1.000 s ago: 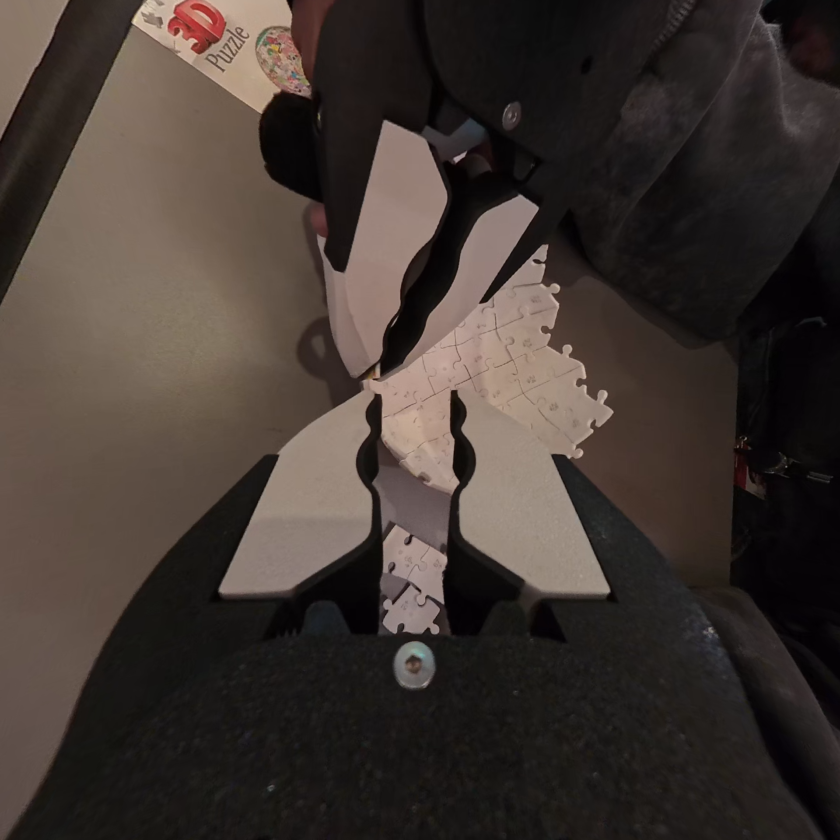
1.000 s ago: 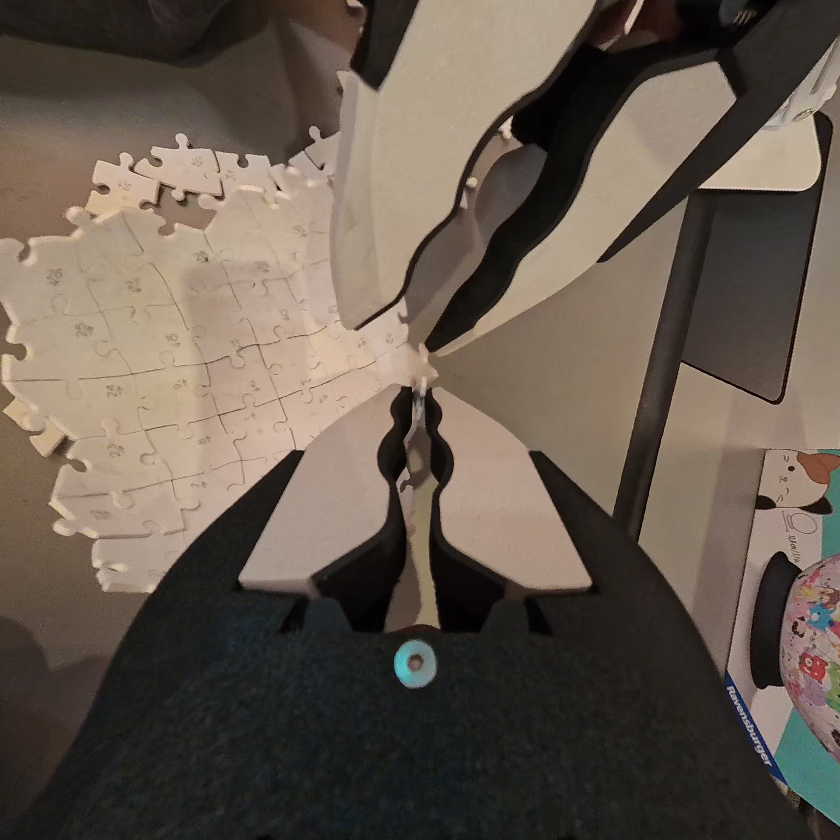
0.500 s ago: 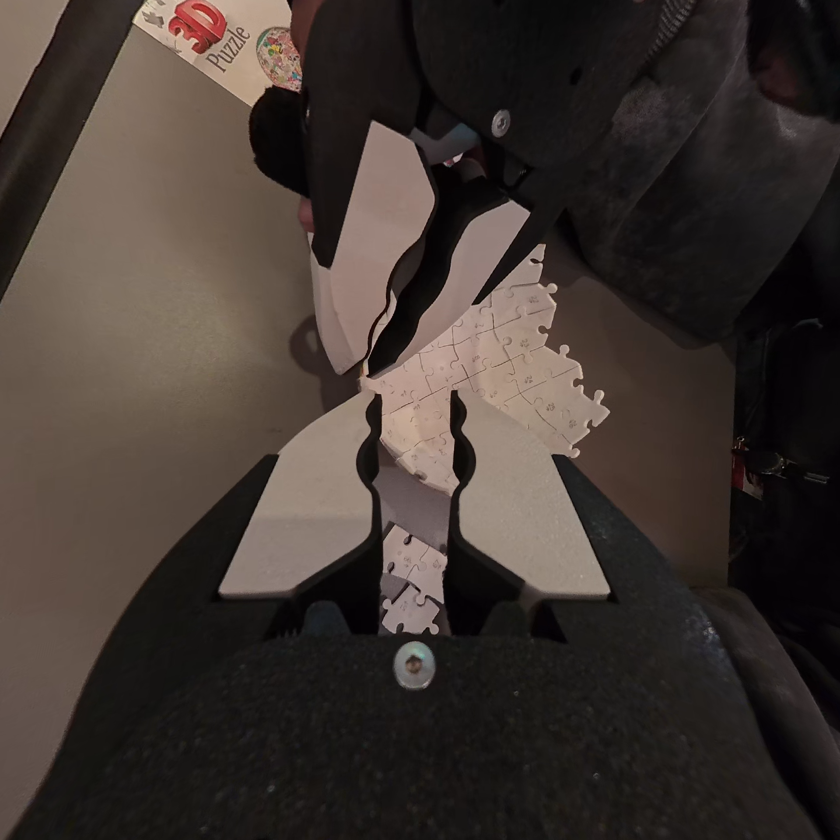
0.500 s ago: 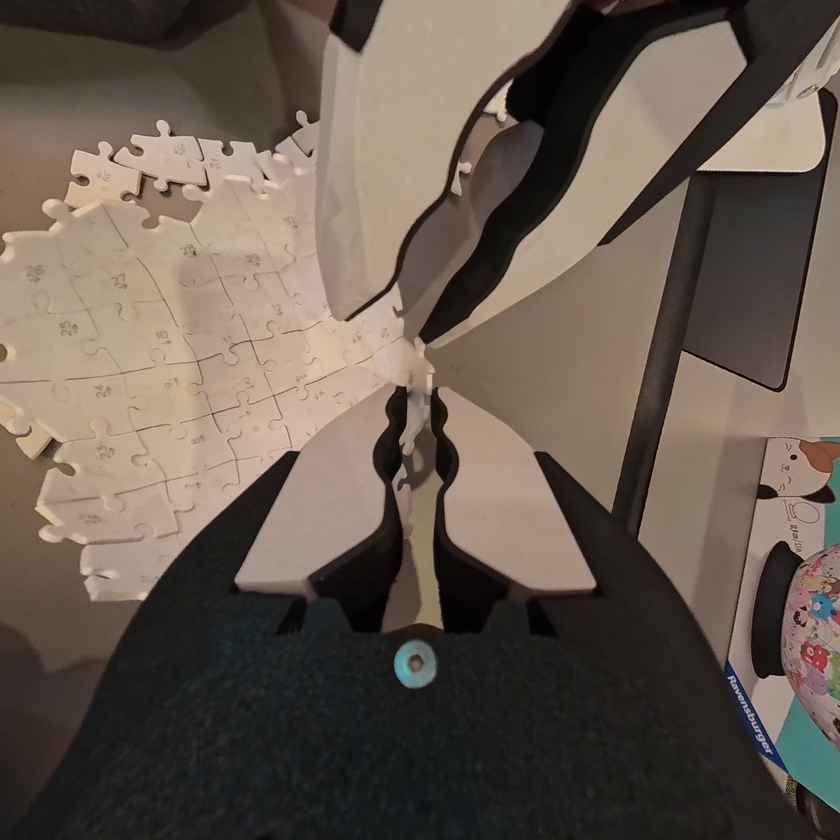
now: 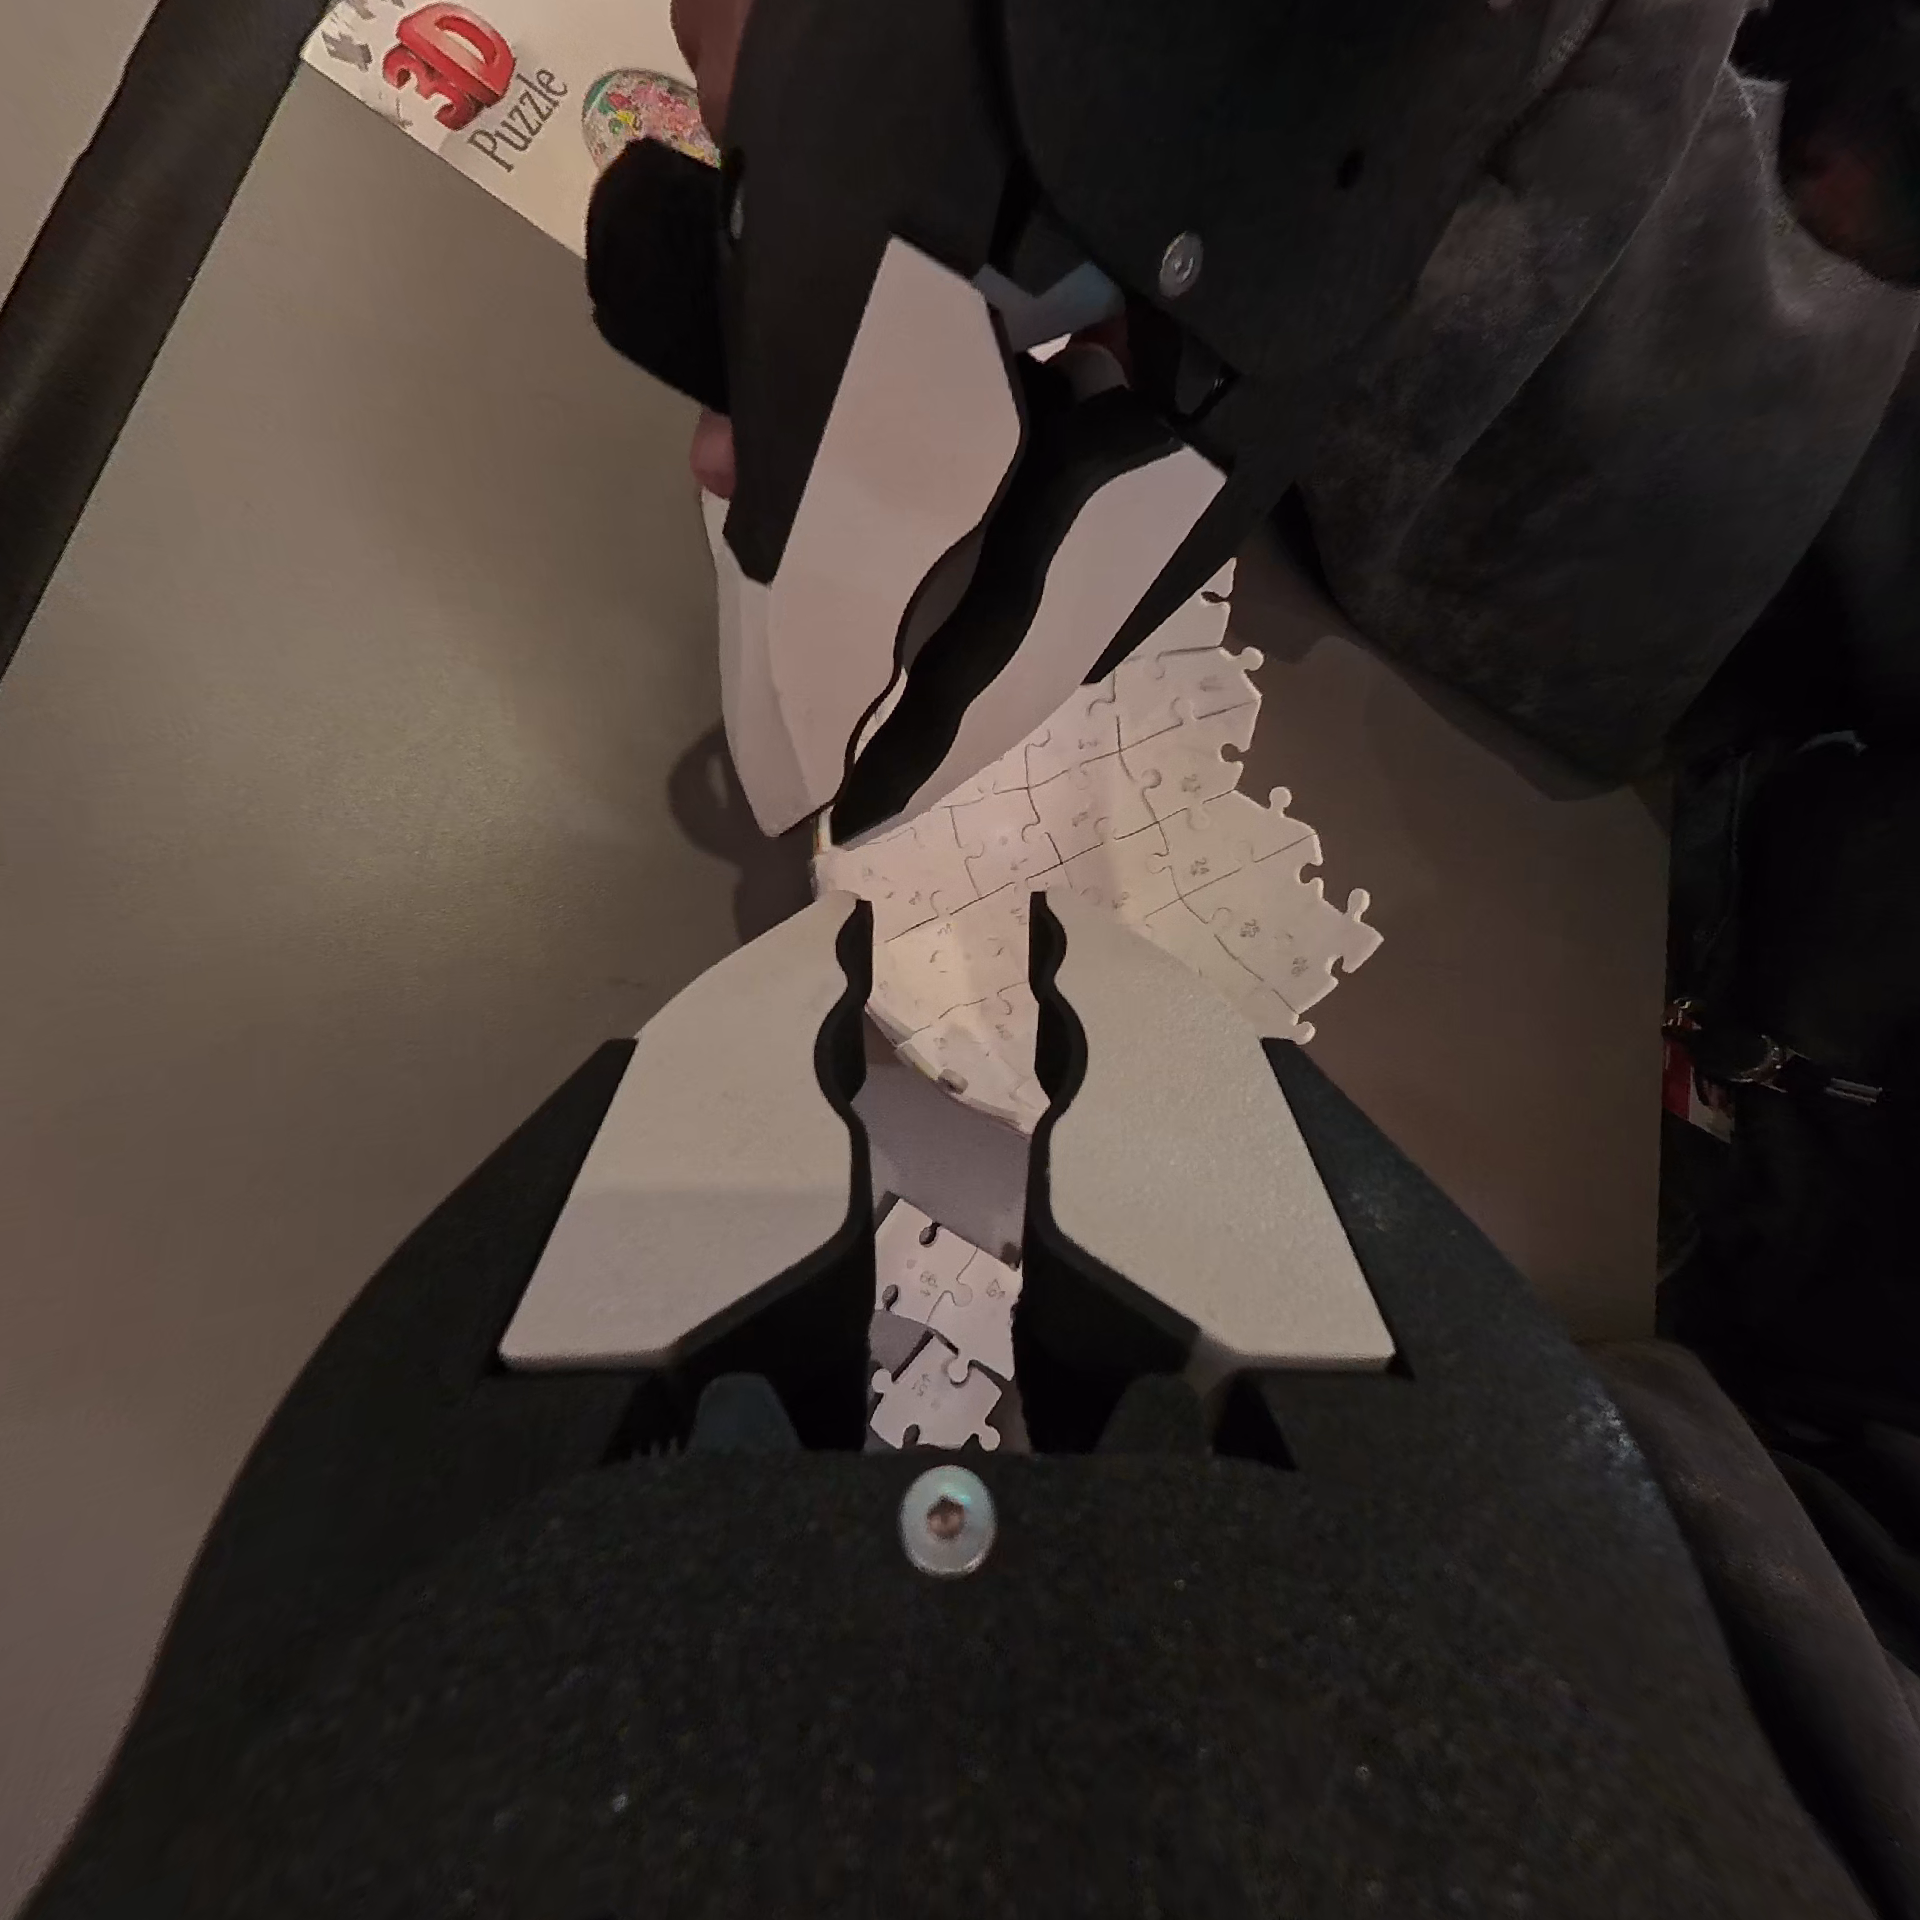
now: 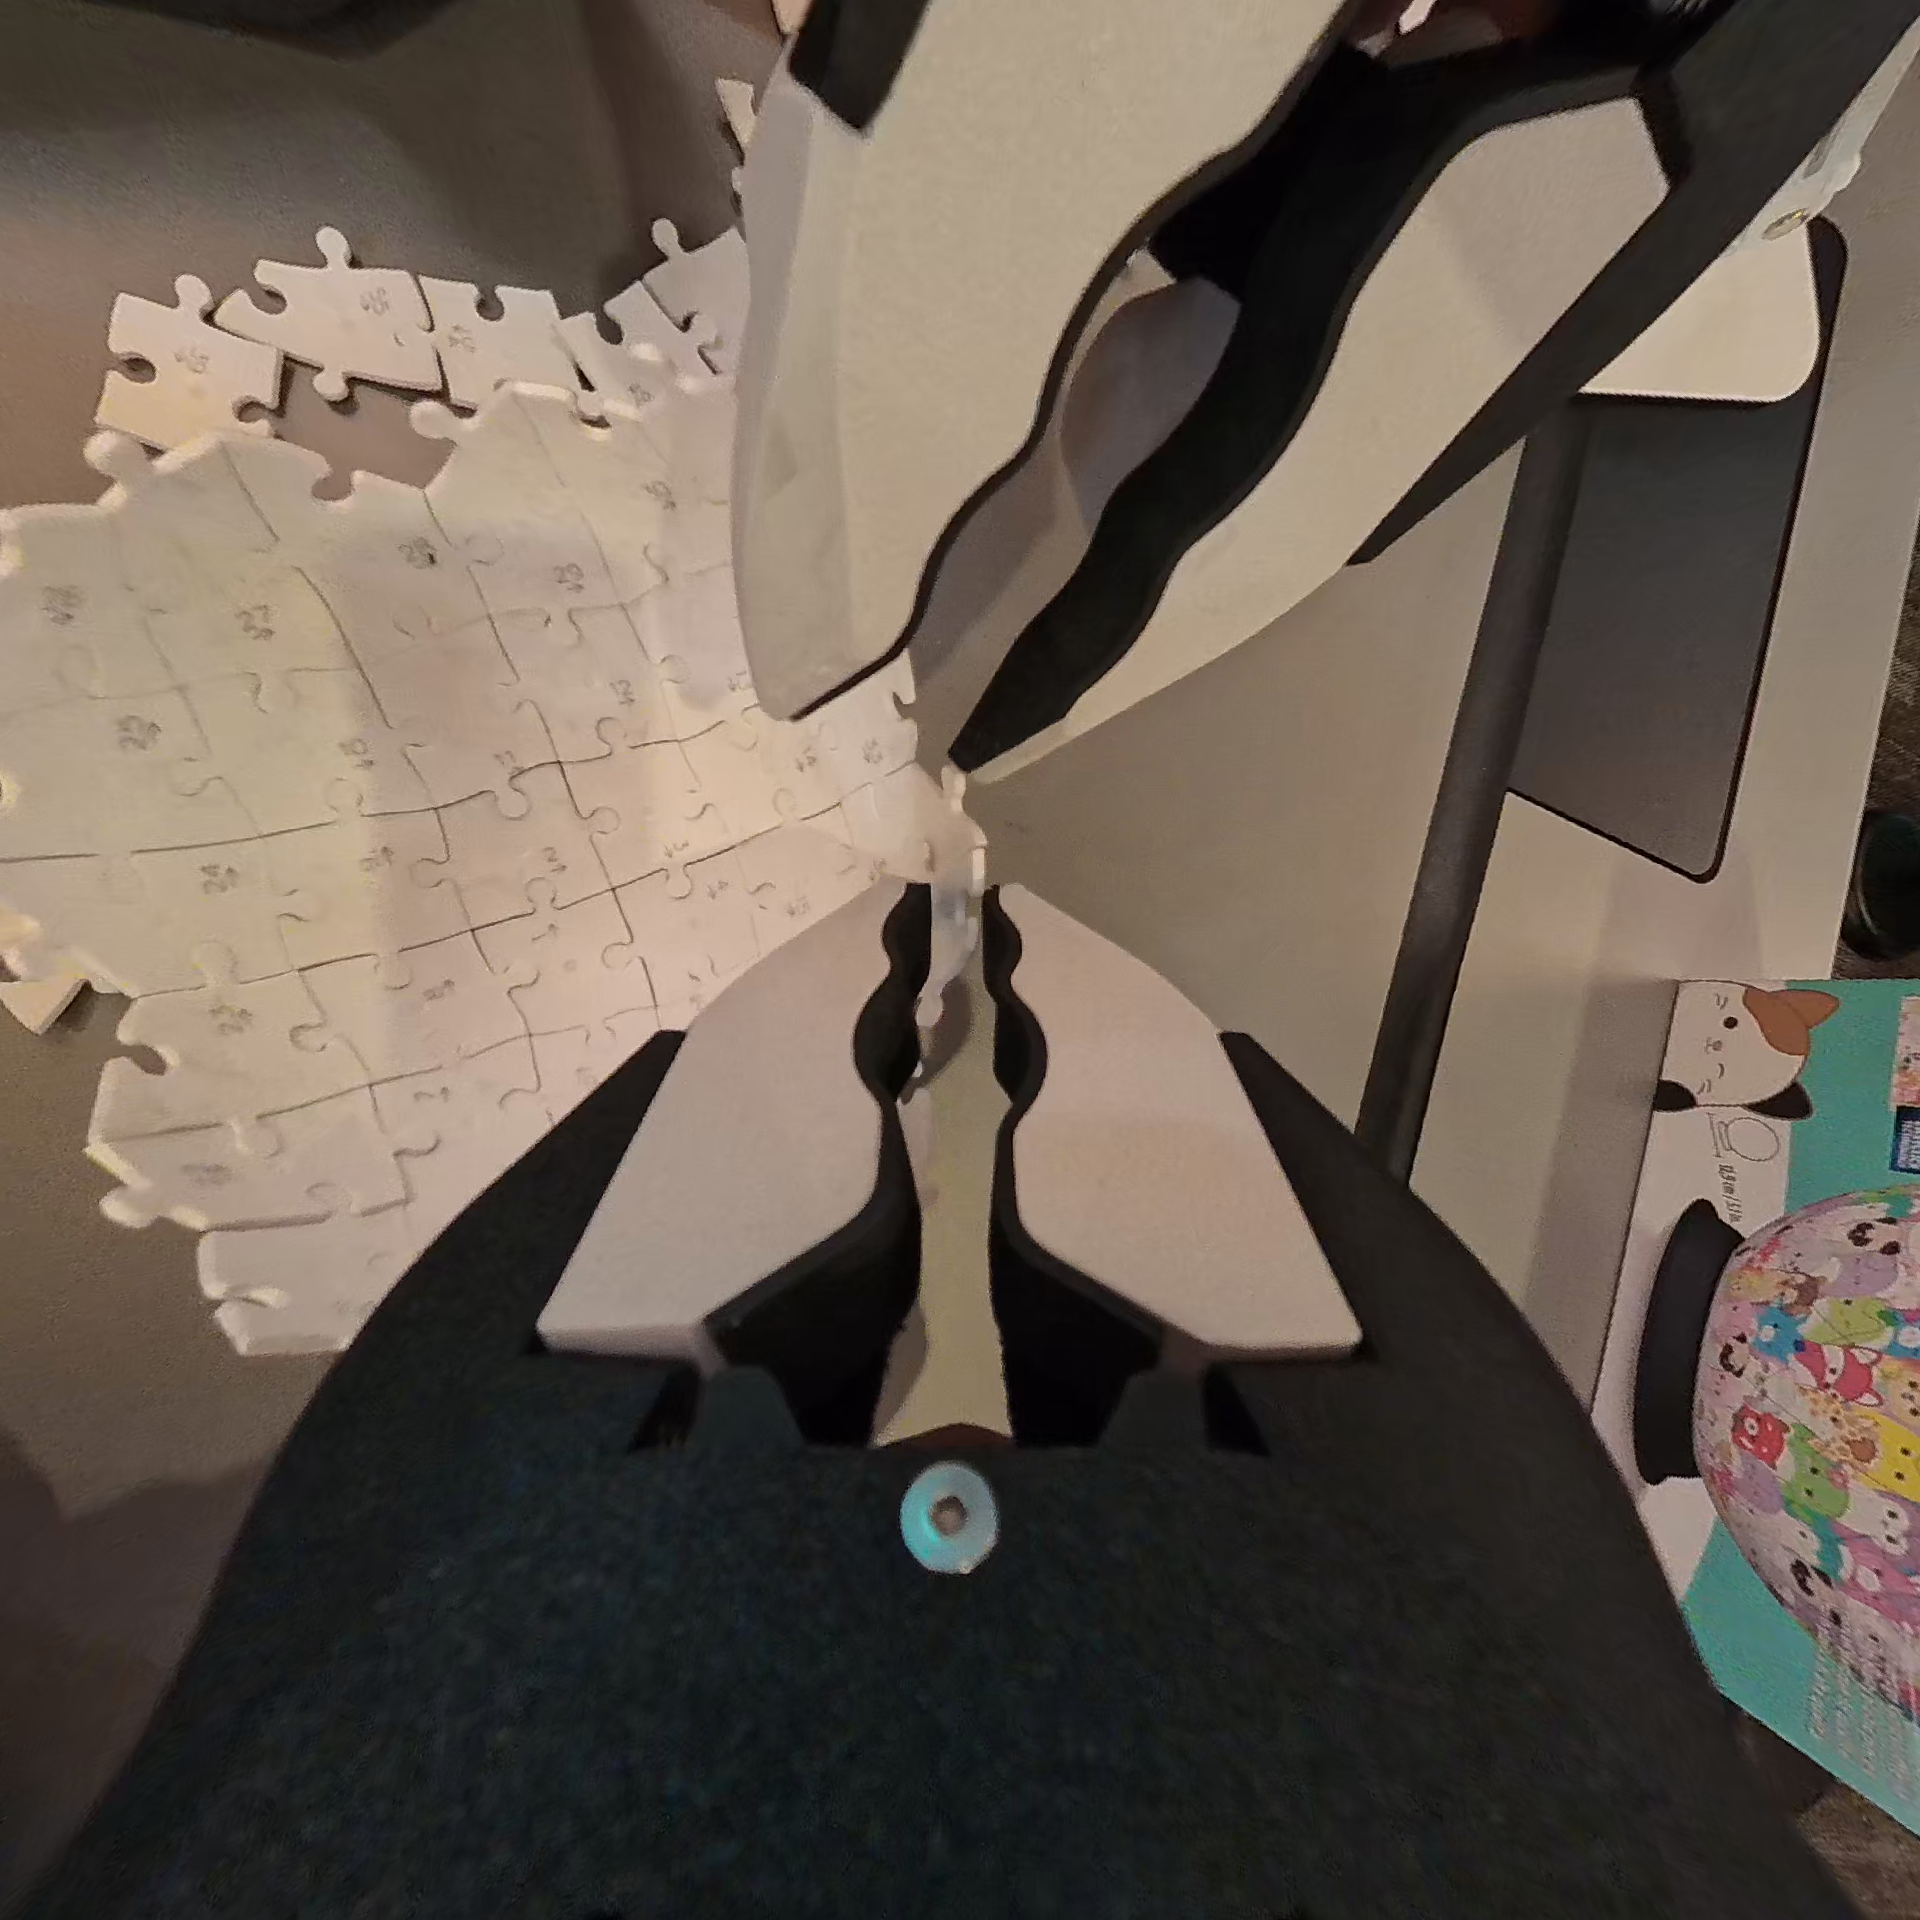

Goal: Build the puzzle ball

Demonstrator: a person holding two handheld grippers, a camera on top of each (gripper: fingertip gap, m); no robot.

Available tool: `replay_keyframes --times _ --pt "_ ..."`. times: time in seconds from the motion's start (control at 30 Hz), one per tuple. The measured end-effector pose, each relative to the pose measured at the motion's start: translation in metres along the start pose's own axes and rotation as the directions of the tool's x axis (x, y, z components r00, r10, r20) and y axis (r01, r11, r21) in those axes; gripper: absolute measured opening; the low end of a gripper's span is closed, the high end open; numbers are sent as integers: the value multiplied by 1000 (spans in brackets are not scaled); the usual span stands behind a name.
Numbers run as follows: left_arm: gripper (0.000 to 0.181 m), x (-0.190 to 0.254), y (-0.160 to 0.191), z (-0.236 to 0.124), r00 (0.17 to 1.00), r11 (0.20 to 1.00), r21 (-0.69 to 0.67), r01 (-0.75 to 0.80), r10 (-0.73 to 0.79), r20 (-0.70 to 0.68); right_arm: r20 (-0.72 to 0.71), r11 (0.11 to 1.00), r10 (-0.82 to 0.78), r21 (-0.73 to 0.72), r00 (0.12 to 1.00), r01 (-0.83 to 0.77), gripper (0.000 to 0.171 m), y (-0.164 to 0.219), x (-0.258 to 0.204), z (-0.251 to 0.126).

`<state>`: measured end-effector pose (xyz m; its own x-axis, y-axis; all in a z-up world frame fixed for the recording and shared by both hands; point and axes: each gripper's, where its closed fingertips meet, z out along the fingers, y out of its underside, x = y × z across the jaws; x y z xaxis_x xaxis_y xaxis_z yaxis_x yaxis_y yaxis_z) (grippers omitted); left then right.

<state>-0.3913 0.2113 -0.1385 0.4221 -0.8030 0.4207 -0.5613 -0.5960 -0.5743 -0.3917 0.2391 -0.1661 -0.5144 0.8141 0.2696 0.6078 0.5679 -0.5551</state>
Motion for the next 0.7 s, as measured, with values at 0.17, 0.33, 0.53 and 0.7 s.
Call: replay_keyframes --times 0.17,0.33,0.53,0.7 --pt "28 -1 0 -2 1000 1000 7 4 -4 1 -1 1000 7 19 1000 -7 10 -4 -1 -6" --pt "28 -2 -4 -8 1000 999 44 3 -3 8 -53 997 31 68 998 -27 14 -16 3 -28" --pt "28 -2 -8 -16 1000 998 70 4 -6 27 -175 992 99 97 980 -82 19 -32 8 -64" --pt "28 15 -39 -52 986 978 205 -40 6 165 -328 931 335 262 883 -255 20 -60 -1 -117"
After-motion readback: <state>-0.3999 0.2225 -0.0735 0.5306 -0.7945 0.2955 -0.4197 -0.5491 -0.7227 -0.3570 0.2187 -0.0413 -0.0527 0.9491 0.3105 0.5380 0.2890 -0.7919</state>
